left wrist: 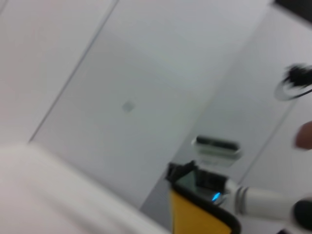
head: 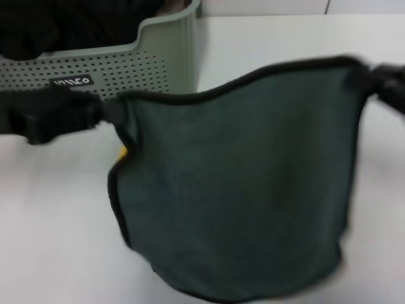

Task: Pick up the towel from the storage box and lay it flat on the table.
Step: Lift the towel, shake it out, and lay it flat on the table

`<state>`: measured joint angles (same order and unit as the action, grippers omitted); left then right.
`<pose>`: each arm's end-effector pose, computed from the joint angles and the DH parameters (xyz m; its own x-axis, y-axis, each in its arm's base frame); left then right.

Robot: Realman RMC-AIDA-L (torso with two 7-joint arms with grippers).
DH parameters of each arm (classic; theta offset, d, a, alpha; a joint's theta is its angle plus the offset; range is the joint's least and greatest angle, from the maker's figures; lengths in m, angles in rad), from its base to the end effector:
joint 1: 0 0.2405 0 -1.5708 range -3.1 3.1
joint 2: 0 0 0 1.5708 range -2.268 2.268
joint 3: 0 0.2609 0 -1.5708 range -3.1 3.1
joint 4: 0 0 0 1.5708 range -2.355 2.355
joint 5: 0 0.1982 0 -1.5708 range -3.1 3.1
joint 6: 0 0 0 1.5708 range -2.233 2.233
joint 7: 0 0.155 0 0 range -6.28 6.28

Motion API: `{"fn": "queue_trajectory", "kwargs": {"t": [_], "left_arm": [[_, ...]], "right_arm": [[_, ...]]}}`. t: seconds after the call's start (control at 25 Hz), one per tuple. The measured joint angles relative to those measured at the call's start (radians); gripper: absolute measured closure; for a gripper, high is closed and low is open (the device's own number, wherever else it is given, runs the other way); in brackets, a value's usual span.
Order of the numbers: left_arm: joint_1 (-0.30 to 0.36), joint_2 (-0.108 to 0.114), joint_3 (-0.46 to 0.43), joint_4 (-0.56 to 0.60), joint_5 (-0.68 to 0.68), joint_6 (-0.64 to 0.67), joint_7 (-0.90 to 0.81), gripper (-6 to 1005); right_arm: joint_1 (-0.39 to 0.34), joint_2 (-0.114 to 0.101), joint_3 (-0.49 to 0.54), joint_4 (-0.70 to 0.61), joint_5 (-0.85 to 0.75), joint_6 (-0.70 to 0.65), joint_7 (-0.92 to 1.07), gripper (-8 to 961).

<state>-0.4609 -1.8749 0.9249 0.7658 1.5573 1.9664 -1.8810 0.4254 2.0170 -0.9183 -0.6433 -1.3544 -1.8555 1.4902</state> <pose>-0.2193 0.2918 0.0798 0.6129 0.5531 0.5643 0.4643 -0.8300 0.3092 0.2080 0.2943 0.0434 0.4604 -0.2697 -0.8458 -0.3553 -0.9291 0.1029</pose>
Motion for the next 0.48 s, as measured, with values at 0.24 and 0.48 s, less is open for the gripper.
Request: {"fn": "queue_trajectory", "kwargs": {"t": [0.24,0.48], "left_arm": [[-0.070,-0.056,-0.083,-0.009,0.071,-0.012,0.102,931],[-0.195,-0.045,-0.143,-0.008,0.063,-0.013,0.119,928]], "right_arm": [[0.028,0.003,0.009,-0.054,0.017,0.030,-0.103,948],[-0.001,-0.006,0.035,-0.279,0.097,0.034,-0.068,948]]}}
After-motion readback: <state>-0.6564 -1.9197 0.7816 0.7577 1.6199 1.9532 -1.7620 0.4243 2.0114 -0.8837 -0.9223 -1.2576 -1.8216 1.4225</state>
